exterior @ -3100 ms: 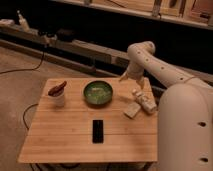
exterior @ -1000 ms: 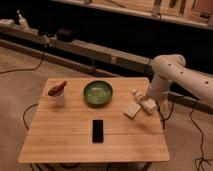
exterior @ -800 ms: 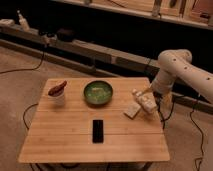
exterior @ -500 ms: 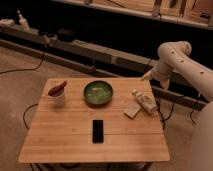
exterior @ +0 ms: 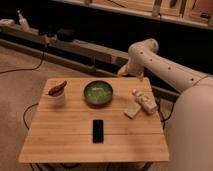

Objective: Move the arm in a circular motion

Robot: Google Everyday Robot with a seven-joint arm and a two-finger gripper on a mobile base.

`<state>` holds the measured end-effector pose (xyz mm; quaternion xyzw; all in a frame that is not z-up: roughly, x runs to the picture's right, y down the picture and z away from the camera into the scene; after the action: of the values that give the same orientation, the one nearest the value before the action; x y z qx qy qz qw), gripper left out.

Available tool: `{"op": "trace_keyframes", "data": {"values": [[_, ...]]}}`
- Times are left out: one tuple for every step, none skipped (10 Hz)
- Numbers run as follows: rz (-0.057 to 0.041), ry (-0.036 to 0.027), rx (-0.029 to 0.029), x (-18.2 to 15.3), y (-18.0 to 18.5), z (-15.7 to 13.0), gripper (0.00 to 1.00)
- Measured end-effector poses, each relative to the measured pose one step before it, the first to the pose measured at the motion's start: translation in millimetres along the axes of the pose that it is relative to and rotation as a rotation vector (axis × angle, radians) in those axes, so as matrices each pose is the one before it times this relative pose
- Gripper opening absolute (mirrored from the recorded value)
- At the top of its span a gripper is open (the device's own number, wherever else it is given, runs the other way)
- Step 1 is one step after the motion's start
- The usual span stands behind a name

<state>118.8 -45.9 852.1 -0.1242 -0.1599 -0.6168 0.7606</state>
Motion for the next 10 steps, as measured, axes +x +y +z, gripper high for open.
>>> {"op": "trace_keyframes", "data": {"values": [[-0.07605,-0.03029,0.01192,-28.40,-30.08,0.62,0.80],[-0.07832,-0.04274,0.01643,-34.15,-29.18,-1.91,0.80],[-0.05015,-0.04005,0.00916,-26.50,-16.71,-3.05,0.80],[-0.04888,-0.06520,-0.00685,-37.80,-7.74,-8.08,0.80],[-0.01390,-0.05927,-0.02204,-32.42,5.82,-7.14,0.80],[0.00889,-0.03325,-0.02946,-18.86,13.11,-3.02,0.80],[0.03016,-0.03281,-0.04178,-19.66,21.10,-2.56,0.80],[0.04847,-0.02999,-0.04144,-17.49,26.54,-0.13,0.80],[0.05016,-0.02787,-0.02698,-13.09,22.51,2.86,0.80],[0.05995,-0.02871,-0.01771,-10.07,22.81,5.06,0.80]]}}
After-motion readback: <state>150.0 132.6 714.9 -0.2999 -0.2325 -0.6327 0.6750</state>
